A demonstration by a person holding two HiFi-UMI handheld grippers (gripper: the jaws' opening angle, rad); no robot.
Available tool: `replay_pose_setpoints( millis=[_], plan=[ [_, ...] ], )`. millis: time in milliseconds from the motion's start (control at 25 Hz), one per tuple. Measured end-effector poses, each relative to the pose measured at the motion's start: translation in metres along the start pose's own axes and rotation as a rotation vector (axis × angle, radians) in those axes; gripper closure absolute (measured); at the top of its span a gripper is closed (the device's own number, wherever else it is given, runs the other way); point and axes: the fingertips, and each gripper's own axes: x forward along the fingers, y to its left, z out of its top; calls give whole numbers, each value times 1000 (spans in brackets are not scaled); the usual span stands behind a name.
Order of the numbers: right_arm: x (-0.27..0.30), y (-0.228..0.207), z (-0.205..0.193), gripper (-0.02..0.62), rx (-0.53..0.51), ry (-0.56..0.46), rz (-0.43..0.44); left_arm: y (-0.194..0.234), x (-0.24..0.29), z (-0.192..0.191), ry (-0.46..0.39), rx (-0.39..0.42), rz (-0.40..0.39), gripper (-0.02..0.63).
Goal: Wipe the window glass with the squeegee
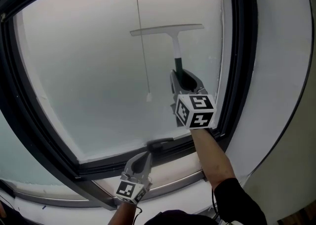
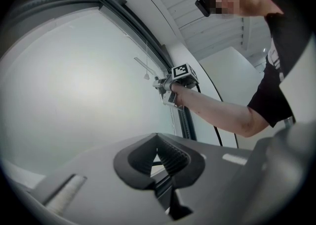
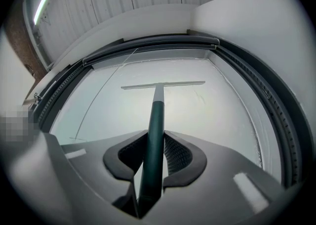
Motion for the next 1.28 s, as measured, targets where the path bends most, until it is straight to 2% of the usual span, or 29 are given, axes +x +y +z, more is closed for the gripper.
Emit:
replay_pose_setpoints(
  millis=[800,1280],
  plan=[
    [-24,1,-45,503,28,60,9,-7,-11,-15,42,-19,33,607],
    [-46,2,-67,503,55,94,12,-17,-16,-18,30,-63,42,607]
  ],
)
